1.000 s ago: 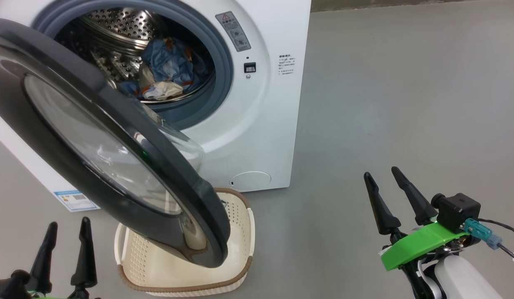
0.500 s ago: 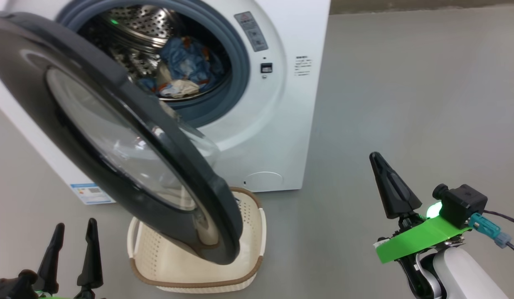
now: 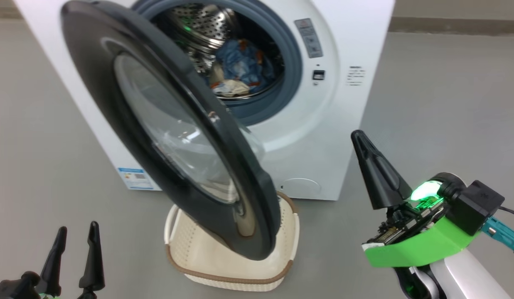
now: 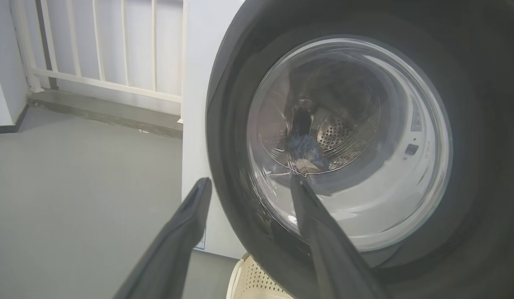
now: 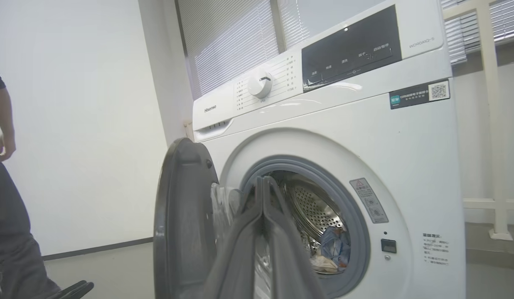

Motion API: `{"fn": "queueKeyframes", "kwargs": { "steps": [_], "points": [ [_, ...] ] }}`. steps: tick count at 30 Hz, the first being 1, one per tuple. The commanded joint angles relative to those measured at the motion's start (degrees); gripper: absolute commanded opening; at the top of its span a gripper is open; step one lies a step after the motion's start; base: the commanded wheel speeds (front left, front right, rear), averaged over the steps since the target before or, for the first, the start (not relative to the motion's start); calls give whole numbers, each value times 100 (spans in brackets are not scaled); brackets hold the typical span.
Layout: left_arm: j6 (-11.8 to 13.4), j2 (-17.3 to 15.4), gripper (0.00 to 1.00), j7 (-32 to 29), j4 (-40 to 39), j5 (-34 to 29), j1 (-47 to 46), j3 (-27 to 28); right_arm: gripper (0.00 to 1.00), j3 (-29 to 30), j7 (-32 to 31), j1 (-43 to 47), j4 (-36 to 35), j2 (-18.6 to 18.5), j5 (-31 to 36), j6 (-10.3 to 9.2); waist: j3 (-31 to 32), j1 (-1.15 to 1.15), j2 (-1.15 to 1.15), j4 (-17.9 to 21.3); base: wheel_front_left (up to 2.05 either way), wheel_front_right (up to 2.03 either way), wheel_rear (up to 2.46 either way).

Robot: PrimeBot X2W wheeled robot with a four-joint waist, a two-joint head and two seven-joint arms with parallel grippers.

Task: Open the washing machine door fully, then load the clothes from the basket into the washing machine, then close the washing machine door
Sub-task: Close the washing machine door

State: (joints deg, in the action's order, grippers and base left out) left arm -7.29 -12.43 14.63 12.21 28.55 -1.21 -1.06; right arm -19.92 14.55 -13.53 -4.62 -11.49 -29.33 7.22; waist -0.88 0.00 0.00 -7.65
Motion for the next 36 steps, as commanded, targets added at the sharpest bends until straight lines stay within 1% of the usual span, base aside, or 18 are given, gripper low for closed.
{"fn": "queueKeyframes", "kwargs": {
  "steps": [1, 3, 6, 8, 10, 11, 14, 15, 20, 21, 23, 28, 36],
  "points": [
    [-20, -116, 100, 37, -79, 18, -236, 190, 0, -121, 45, -160, -217, -11, -117, 26, 63, 0, 0, -220, 0, 0, 0],
    [-20, -120, 100, 37, -65, 25, -231, 175, 0, -281, 45, -180, -366, -36, -217, 26, 80, 0, 0, -313, 0, 0, 0],
    [-20, -102, 100, 37, -54, 18, -215, 153, 0, -673, 45, -261, -524, -152, -280, 26, 105, 0, 0, -430, 0, 0, 0],
    [-20, -98, 100, 37, -40, 25, -214, 152, 0, -1012, 45, -319, -596, -231, -349, 26, 121, 0, 0, -490, 0, 0, 0],
    [-20, -84, 100, 37, -27, 26, -218, 146, 0, -1433, 45, -408, -611, -390, -310, 26, 136, 0, 0, -553, 0, 0, 0],
    [-20, -76, 100, 37, -23, 26, -221, 138, 0, -1595, 45, -431, -594, -436, -292, 26, 139, 0, 0, -583, 0, 0, 0],
    [-20, -56, 100, 37, -23, 29, -205, 122, 0, -1860, 45, -445, -561, -425, -361, 26, 145, 0, 0, -648, 0, 0, 0],
    [-20, -46, 100, 37, -25, 27, -189, 126, 0, -2085, 45, -466, -487, -451, -364, 26, 135, 0, 0, -685, 0, 0, 0],
    [-20, -30, 100, 37, -51, 49, -246, 96, 0, -2616, 45, -630, -155, -493, -305, 26, 19, 0, 0, -801, 0, 0, 0],
    [-20, -30, 100, 37, -51, 49, -246, 96, 0, -2616, 45, -630, -155, -493, -305, 26, 19, 0, 0, -801, 0, 0, 0],
    [-20, -21, 100, 37, -69, 60, -278, 81, 0, -2841, 45, -781, 74, -492, -301, 26, -47, 0, 0, -866, 0, 0, 0],
    [-20, -19, 100, 37, -56, 85, -320, 45, 0, -3106, 45, -1012, 484, -561, -345, 26, -119, 0, 0, -987, 0, 0, 0],
    [-20, -29, 100, 37, -20, 107, -355, 36, 0, -3230, 45, -1123, 941, -606, -477, 26, -171, 0, 0, -1172, 0, 0, 0]
  ]
}}
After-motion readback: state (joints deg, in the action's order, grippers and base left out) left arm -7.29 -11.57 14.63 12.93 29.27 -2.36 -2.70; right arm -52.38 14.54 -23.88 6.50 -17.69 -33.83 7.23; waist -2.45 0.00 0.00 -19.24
